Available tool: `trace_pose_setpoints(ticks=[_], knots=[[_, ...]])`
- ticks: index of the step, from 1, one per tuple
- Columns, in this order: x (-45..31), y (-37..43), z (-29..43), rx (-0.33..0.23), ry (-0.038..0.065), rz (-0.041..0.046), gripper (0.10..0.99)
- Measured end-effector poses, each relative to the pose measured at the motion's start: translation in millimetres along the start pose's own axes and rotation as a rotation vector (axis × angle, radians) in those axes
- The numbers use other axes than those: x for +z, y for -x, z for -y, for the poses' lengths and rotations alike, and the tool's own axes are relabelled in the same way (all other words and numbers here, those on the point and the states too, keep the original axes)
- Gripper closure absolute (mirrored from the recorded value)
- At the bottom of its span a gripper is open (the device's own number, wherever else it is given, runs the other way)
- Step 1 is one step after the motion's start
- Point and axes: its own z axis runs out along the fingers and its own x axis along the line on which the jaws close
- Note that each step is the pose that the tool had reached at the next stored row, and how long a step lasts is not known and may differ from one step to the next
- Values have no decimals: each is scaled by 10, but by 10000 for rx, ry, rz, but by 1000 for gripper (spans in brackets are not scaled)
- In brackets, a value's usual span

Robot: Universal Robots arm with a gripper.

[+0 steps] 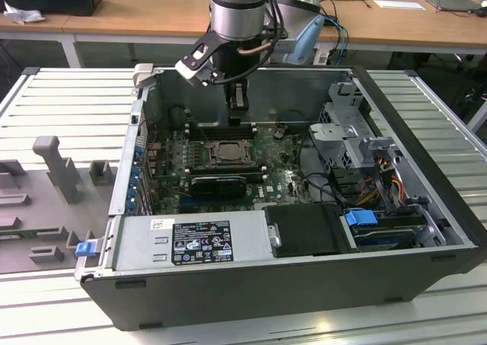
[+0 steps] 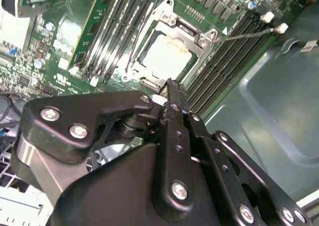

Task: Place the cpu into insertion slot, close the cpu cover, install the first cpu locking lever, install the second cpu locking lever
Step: 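Install the first cpu locking lever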

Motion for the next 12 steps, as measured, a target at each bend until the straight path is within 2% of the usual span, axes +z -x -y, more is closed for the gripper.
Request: trace_pose_setpoints(ticks=[6, 12], knots=[[-1, 0, 0, -722, -16, -19, 980], [-1, 0, 0, -941, -21, -26, 980]])
